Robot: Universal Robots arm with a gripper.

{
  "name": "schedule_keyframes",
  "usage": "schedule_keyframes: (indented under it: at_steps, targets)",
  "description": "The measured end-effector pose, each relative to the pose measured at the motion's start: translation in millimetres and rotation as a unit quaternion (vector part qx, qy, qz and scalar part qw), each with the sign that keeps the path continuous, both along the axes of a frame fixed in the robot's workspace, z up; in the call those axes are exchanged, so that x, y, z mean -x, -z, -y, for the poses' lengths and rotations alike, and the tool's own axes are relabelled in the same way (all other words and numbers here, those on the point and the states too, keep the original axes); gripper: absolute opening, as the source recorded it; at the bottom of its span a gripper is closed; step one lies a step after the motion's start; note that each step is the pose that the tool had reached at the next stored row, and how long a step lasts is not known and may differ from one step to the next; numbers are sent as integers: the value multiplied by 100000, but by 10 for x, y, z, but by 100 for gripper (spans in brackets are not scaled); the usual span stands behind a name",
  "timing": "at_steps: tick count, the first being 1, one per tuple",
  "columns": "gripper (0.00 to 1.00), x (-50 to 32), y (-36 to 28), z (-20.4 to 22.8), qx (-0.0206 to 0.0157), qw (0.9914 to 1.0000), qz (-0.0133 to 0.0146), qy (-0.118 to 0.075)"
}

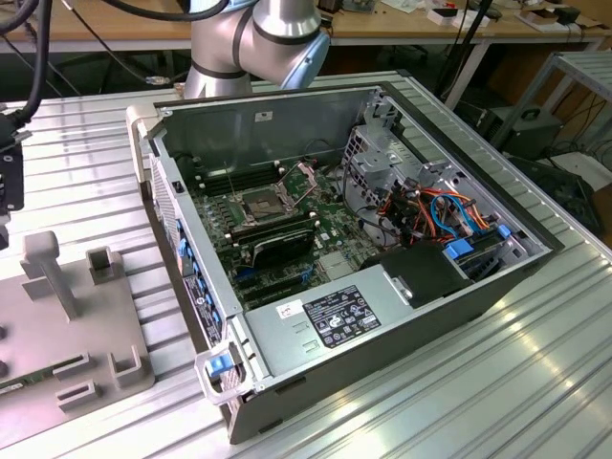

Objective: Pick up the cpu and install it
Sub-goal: 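Pick up the cpu and move it towards the insertion slot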

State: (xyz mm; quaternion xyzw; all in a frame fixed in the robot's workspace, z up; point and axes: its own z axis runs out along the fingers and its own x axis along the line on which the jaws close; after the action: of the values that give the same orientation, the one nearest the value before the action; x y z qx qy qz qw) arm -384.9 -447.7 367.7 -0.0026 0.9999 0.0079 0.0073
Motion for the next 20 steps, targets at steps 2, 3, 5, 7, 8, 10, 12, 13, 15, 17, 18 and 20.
schedule_keyframes:
  at_steps: [2, 3, 5, 7, 8, 10, 12, 13, 15, 17, 18, 20]
  targets:
    - [55, -27, 0, 0, -1, 100000, 0, -4]
    - [55, -47, 0, 0, -3, 100000, 4, -2]
    - [55, -73, 0, 0, -3, 100000, 2, -1]
    - [55, -103, 1, 0, -4, 100000, 5, 0]
    - [55, -120, 0, 0, 1, 100000, 1, -2]
    - [55, -153, 0, 0, -3, 100000, 3, -1]
    - [55, -177, 0, 0, 1, 100000, -2, 1]
    - [55, -181, 0, -1, -2, 100000, 5, 5]
    - [55, -182, 0, 0, 0, 100000, 2, 2]
    - [55, -184, 0, 0, 0, 100000, 0, 1]
    - [55, -184, 0, 0, -2, 100000, 2, 1]
    - [55, -188, 0, 0, -2, 100000, 3, -5]
